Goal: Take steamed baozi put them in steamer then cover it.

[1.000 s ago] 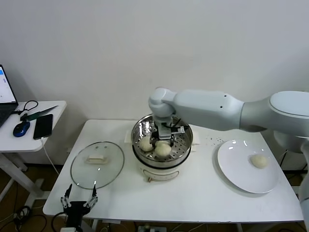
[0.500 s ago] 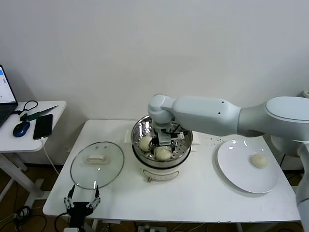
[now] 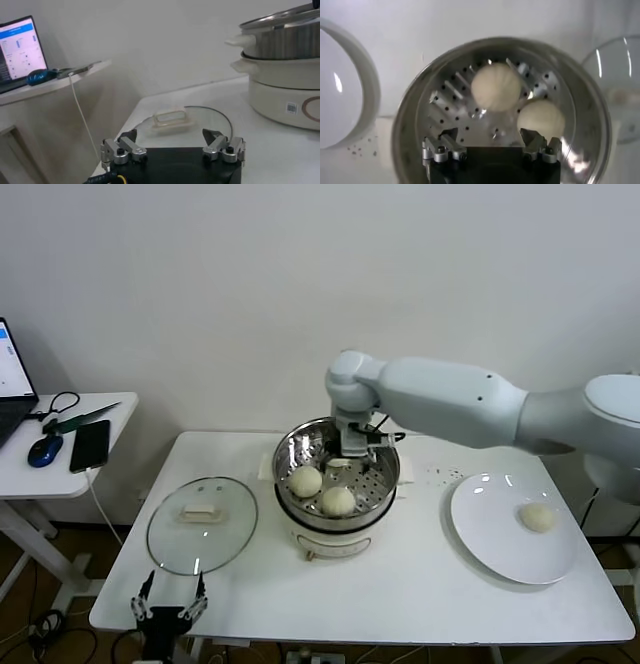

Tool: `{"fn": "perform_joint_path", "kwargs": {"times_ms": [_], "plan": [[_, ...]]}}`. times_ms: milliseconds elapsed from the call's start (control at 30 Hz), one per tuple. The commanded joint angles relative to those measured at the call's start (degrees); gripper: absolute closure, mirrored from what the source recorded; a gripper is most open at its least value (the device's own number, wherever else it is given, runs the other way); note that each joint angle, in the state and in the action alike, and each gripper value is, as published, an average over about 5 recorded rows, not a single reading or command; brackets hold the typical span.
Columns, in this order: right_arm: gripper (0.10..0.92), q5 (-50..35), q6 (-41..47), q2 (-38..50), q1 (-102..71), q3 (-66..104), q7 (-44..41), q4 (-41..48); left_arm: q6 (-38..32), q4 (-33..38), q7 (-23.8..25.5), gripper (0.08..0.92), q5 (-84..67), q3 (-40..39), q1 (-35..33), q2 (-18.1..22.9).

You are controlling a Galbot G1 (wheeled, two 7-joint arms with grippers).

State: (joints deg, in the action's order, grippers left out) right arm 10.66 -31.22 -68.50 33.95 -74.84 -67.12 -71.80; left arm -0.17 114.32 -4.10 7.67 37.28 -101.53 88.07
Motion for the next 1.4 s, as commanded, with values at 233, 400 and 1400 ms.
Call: {"fn": "perform_joint_path", "kwargs": {"times_ms": [233, 400, 1400], "plan": [[0.203, -28.0, 36.1, 23.9, 10.1, -9.4, 6.9, 1.7, -0.7, 2.1, 0.1, 0.177, 1.4, -0.3, -1.4, 0.1], [0.203, -30.9, 40.5, 32.1, 2.3, -3.7, 5.1, 4.4, -0.8, 2.8, 0.2, 0.177, 1.4, -0.6, -1.9, 0.1], [0.203, 2.9, 24.9, 31.0, -38.7, 40.7, 2.2, 33.0, 0.7, 5.0, -0.1, 0.177, 2.9, -0.6, -3.3, 0.9]]}}
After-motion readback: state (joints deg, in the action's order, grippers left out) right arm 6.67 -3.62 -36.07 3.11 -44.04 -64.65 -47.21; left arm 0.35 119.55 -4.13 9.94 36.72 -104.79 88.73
